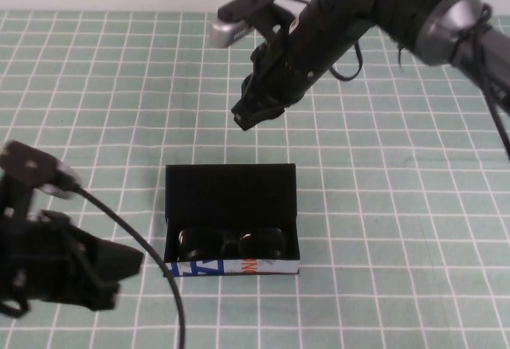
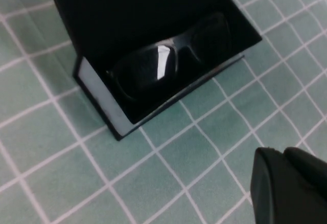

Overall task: Return glasses to glasses case
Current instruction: Close the glasses case

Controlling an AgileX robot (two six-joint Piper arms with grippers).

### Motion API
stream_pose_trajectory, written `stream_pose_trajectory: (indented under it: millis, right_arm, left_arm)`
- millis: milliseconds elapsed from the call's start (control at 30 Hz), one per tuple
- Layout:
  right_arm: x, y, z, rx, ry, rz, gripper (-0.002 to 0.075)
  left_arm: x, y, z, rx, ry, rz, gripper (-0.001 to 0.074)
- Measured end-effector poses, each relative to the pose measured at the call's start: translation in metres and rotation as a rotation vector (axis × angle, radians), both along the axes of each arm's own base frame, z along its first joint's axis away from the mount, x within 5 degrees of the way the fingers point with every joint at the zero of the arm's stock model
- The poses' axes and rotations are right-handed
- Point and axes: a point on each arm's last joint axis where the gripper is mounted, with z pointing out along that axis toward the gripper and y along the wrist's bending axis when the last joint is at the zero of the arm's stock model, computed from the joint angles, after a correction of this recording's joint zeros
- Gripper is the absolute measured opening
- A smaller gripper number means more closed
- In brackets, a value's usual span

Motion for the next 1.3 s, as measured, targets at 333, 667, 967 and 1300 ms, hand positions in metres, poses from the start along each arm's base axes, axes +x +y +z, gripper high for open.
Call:
stream_pose_trajectory:
  millis: [333, 667, 967, 1300]
  right_arm:
    - [0.017, 0.007, -0.027, 0.019, -0.014, -0.045, -0.0011]
    - [0.030, 0.002, -0.047, 0.025, 0.013, -0.084, -0.0011]
    - [0.036, 0.004, -0.069, 0.021, 0.058, -0.085, -0.0011]
    - [0.029, 0.005, -0.087, -0.022, 0.150, 0.025, -0.0011]
  left_arm:
    - [0.021, -0.056, -0.057, 0.068, 0.029, -0.088, -0.0002]
    - [0.035, -0.078, -0.091, 0.127, -0.008, -0.033, -0.0002]
    - [0.043, -0.079, -0.102, 0.148, -0.030, -0.003, -0.0002]
    - [0.043, -0.080, -0.103, 0.149, -0.029, -0.003, -0.0002]
